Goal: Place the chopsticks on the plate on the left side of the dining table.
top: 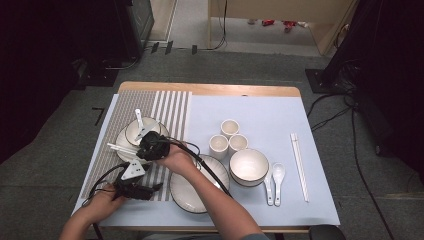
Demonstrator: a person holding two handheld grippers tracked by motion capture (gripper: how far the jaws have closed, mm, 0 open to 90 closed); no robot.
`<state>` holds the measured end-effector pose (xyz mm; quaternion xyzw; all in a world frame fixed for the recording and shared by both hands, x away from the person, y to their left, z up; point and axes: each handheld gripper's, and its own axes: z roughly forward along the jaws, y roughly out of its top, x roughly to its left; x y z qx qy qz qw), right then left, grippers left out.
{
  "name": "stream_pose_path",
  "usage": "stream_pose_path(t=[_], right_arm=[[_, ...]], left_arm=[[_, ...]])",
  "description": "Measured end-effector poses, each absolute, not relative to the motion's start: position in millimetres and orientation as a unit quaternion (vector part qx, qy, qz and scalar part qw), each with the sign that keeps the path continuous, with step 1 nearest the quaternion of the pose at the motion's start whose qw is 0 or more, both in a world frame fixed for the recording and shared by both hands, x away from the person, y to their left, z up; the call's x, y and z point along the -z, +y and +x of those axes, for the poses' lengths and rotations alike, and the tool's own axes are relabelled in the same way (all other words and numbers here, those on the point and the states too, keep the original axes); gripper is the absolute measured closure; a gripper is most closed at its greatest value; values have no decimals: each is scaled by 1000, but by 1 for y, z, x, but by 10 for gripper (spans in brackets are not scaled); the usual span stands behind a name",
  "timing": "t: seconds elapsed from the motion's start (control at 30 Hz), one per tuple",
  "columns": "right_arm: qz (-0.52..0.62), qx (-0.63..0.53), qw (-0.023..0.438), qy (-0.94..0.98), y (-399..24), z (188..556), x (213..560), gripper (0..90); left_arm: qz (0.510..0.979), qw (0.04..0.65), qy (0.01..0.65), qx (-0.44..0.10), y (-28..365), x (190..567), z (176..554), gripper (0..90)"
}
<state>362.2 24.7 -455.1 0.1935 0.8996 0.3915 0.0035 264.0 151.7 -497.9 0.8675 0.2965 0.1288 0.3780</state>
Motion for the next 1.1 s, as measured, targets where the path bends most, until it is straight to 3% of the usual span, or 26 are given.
stream_pose_path(t=[1.1], right_arm=[[194,-389,10,900,3,355,449,827]], left_arm=[[867,379,297,-128,152,498,264,175]])
